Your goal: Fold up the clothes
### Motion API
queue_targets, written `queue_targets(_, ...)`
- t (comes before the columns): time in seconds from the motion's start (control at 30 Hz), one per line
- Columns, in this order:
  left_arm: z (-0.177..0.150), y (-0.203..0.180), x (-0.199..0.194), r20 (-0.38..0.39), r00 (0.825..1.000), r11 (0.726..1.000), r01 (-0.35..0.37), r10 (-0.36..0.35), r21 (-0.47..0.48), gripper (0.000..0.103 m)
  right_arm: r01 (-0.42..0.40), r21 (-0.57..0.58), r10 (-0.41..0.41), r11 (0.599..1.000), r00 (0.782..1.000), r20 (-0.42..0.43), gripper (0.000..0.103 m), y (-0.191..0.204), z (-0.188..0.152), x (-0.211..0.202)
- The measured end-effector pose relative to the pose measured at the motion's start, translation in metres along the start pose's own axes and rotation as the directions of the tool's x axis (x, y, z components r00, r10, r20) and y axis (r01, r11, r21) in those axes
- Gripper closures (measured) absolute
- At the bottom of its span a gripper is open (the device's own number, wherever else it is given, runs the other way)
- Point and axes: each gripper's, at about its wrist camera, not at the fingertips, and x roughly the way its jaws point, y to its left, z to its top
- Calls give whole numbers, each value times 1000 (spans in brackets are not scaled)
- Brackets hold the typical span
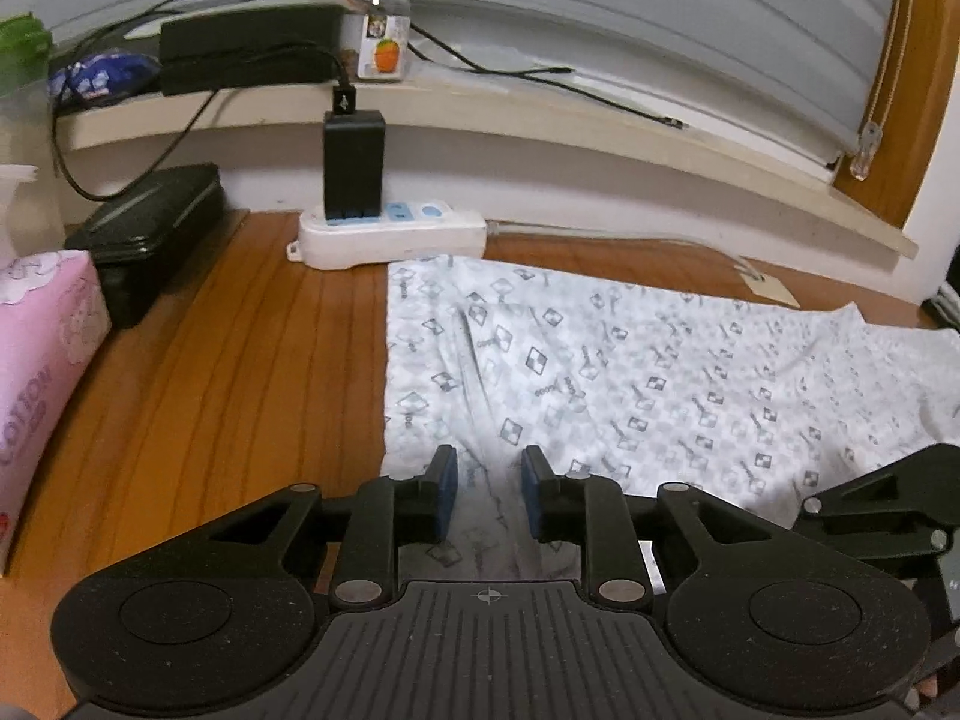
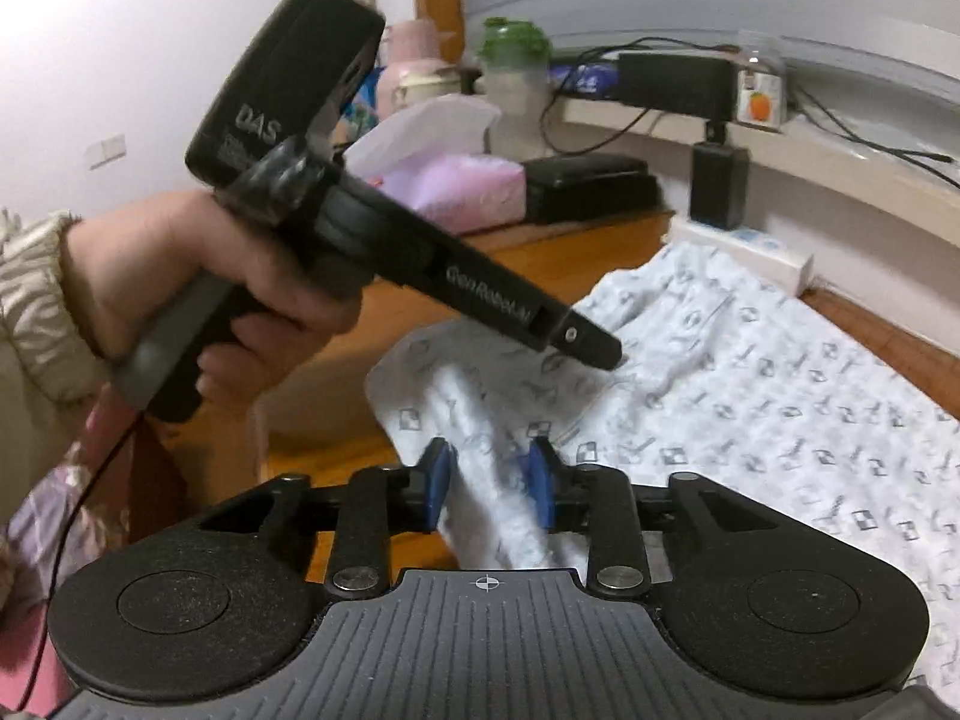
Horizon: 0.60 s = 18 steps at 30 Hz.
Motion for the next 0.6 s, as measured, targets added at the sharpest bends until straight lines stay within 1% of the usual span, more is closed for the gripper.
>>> queue_targets(0.07, 3, 1, -4, 21, 1000, 1000, 5, -5, -14, 67, -3, 12, 3, 1000, 999, 39, 87, -1, -2, -6)
queue_targets(0.13, 9, 1, -6, 44, 999, 999, 20, -19, -37, 65, -9, 45, 5, 999, 997, 71, 86, -4, 1, -11)
queue_targets(0.17, 13, 1, -6, 53, 998, 998, 36, -34, -46, 65, -14, 60, 9, 998, 997, 79, 86, -6, 2, -12)
queue_targets(0.23, 22, -3, 2, 47, 998, 998, 41, -39, -38, 65, -16, 66, 11, 998, 997, 79, 89, -6, 5, -10)
queue_targets(0.27, 27, -5, 8, 39, 998, 999, 40, -39, -29, 65, -14, 66, 9, 998, 997, 80, 93, -5, 5, -9)
queue_targets(0.4, 39, -12, 37, -13, 999, 999, 34, -34, 0, 65, -6, 78, -3, 997, 994, 112, 95, -5, 3, -12)
queue_targets(0.47, 43, -17, 47, -25, 1000, 1000, 12, -12, 26, 65, -4, 86, -8, 996, 991, 136, 95, -5, 1, -15)
queue_targets(0.57, 47, -25, 56, -36, 999, 997, -18, 21, 74, 65, 7, 81, -22, 997, 981, 194, 95, -4, 0, -26)
queue_targets(0.6, 48, -28, 58, -44, 998, 995, -29, 33, 92, 67, 9, 68, -22, 998, 981, 191, 95, -3, 1, -26)
